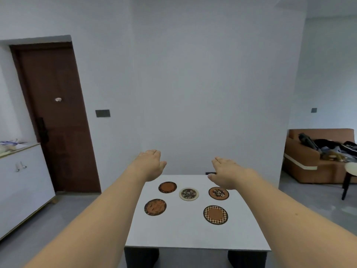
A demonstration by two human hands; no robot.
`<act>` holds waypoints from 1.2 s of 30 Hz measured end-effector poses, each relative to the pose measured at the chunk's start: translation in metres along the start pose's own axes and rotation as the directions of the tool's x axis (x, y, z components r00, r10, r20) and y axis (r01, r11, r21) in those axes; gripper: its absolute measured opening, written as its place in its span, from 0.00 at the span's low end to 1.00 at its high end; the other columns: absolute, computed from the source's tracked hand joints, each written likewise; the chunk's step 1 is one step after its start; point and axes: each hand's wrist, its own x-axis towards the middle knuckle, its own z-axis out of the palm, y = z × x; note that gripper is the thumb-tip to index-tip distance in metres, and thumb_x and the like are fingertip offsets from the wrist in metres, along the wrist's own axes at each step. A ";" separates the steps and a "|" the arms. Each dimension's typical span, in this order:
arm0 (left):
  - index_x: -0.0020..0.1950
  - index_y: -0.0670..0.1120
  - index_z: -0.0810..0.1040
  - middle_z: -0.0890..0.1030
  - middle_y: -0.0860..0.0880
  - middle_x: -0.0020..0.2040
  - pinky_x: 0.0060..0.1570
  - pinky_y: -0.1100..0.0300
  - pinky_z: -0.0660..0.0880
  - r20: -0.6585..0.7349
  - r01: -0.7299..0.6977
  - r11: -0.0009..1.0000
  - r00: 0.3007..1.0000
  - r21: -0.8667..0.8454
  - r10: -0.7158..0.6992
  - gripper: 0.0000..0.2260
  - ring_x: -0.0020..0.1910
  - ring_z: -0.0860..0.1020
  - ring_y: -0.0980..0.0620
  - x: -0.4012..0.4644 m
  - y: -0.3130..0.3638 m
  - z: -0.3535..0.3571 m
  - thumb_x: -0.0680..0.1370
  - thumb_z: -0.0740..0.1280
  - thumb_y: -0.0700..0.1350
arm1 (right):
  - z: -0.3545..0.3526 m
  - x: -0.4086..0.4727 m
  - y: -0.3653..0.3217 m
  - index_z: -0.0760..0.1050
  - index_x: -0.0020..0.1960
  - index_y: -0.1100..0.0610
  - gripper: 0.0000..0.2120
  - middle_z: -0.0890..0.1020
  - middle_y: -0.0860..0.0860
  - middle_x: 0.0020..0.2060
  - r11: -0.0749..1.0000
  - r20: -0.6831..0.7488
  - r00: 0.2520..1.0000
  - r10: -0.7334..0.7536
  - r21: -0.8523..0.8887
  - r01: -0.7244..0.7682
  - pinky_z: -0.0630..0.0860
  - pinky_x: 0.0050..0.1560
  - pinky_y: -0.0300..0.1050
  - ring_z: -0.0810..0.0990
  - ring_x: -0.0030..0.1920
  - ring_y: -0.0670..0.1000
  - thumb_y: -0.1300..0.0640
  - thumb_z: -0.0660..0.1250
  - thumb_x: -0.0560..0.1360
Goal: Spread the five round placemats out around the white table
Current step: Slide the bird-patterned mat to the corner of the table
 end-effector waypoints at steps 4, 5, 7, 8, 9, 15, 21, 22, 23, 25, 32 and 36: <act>0.75 0.42 0.60 0.63 0.44 0.75 0.68 0.50 0.62 0.031 0.015 0.997 0.999 -0.078 -0.012 0.24 0.73 0.63 0.44 0.067 -0.007 0.035 0.82 0.52 0.52 | 0.010 0.065 0.013 0.52 0.76 0.60 0.29 0.57 0.56 0.77 1.000 0.014 1.000 0.005 0.013 -0.005 0.56 0.74 0.52 0.56 0.75 0.57 0.48 0.53 0.80; 0.75 0.42 0.60 0.63 0.44 0.75 0.67 0.50 0.63 0.049 0.019 0.996 0.999 -0.086 -0.015 0.24 0.72 0.63 0.44 0.082 -0.007 0.044 0.82 0.52 0.52 | 0.015 0.080 0.017 0.53 0.76 0.60 0.29 0.59 0.56 0.76 1.000 0.028 1.000 0.002 0.012 -0.002 0.57 0.73 0.52 0.58 0.75 0.58 0.49 0.54 0.79; 0.75 0.42 0.59 0.62 0.45 0.76 0.66 0.50 0.64 0.079 0.027 0.995 0.997 -0.093 -0.020 0.24 0.72 0.63 0.44 0.111 -0.007 0.065 0.82 0.52 0.52 | 0.029 0.110 0.025 0.54 0.76 0.59 0.29 0.61 0.55 0.75 1.000 0.056 0.998 -0.007 0.014 0.007 0.58 0.73 0.52 0.59 0.74 0.58 0.51 0.55 0.78; 0.76 0.42 0.59 0.62 0.45 0.76 0.66 0.50 0.64 0.091 0.028 0.996 0.996 -0.089 -0.020 0.24 0.72 0.63 0.45 0.124 -0.006 0.075 0.82 0.52 0.52 | 0.037 0.126 0.030 0.54 0.76 0.59 0.29 0.61 0.55 0.75 1.000 0.063 0.998 -0.018 0.016 0.017 0.59 0.72 0.52 0.60 0.73 0.58 0.51 0.56 0.78; 0.76 0.42 0.59 0.62 0.45 0.76 0.66 0.50 0.64 0.099 0.032 0.995 0.995 -0.090 -0.023 0.24 0.72 0.63 0.45 0.137 -0.006 0.085 0.82 0.52 0.52 | 0.045 0.140 0.034 0.54 0.76 0.59 0.29 0.62 0.55 0.74 0.999 0.071 0.997 -0.032 0.022 0.031 0.58 0.72 0.51 0.60 0.73 0.58 0.51 0.56 0.78; 0.76 0.43 0.59 0.63 0.46 0.76 0.67 0.51 0.63 0.160 0.112 0.991 0.982 -0.077 -0.098 0.25 0.72 0.64 0.45 0.204 -0.008 0.133 0.82 0.52 0.54 | 0.086 0.223 0.064 0.56 0.75 0.59 0.28 0.62 0.55 0.74 0.990 0.146 0.984 -0.098 0.111 0.083 0.59 0.72 0.51 0.59 0.74 0.57 0.51 0.57 0.78; 0.76 0.43 0.59 0.62 0.45 0.77 0.70 0.51 0.60 0.211 0.191 0.976 0.963 -0.102 -0.166 0.26 0.74 0.62 0.46 0.250 -0.031 0.183 0.82 0.53 0.54 | 0.123 0.310 0.062 0.56 0.75 0.60 0.29 0.62 0.56 0.74 0.978 0.201 0.963 -0.180 0.137 0.155 0.58 0.72 0.51 0.59 0.74 0.58 0.50 0.57 0.78; 0.77 0.43 0.59 0.62 0.45 0.77 0.70 0.51 0.60 0.230 0.208 0.974 0.956 -0.095 -0.181 0.26 0.74 0.62 0.46 0.254 -0.040 0.193 0.82 0.53 0.54 | 0.131 0.323 0.057 0.56 0.75 0.60 0.28 0.62 0.56 0.74 0.974 0.215 0.955 -0.202 0.142 0.174 0.58 0.72 0.50 0.60 0.73 0.58 0.50 0.57 0.78; 0.77 0.43 0.58 0.62 0.45 0.77 0.71 0.52 0.60 0.249 0.224 0.971 0.948 -0.086 -0.197 0.26 0.74 0.61 0.46 0.259 -0.049 0.203 0.82 0.53 0.54 | 0.140 0.335 0.051 0.57 0.74 0.60 0.28 0.63 0.56 0.74 0.970 0.232 0.948 -0.218 0.155 0.185 0.58 0.72 0.50 0.60 0.73 0.58 0.50 0.56 0.78; 0.77 0.43 0.58 0.61 0.45 0.77 0.71 0.52 0.59 0.283 0.255 0.964 0.932 -0.074 -0.225 0.26 0.75 0.61 0.46 0.270 -0.071 0.222 0.82 0.53 0.54 | 0.161 0.361 0.038 0.57 0.74 0.60 0.28 0.63 0.56 0.73 0.964 0.266 0.933 -0.243 0.173 0.202 0.59 0.72 0.50 0.61 0.73 0.58 0.51 0.56 0.78; 0.76 0.42 0.60 0.64 0.43 0.75 0.69 0.51 0.62 0.350 0.279 0.957 0.906 -0.075 -0.237 0.25 0.72 0.64 0.44 0.314 -0.142 0.288 0.82 0.53 0.52 | 0.219 0.444 -0.002 0.56 0.75 0.58 0.31 0.63 0.53 0.74 0.963 0.335 0.906 -0.258 0.162 0.214 0.62 0.71 0.52 0.62 0.73 0.56 0.48 0.57 0.75; 0.75 0.41 0.60 0.64 0.43 0.74 0.69 0.49 0.63 0.405 0.281 0.956 0.886 -0.080 -0.226 0.24 0.71 0.64 0.43 0.337 -0.172 0.327 0.82 0.53 0.52 | 0.250 0.487 -0.020 0.55 0.75 0.58 0.30 0.62 0.53 0.74 0.962 0.382 0.886 -0.263 0.175 0.210 0.59 0.72 0.50 0.60 0.74 0.56 0.49 0.57 0.76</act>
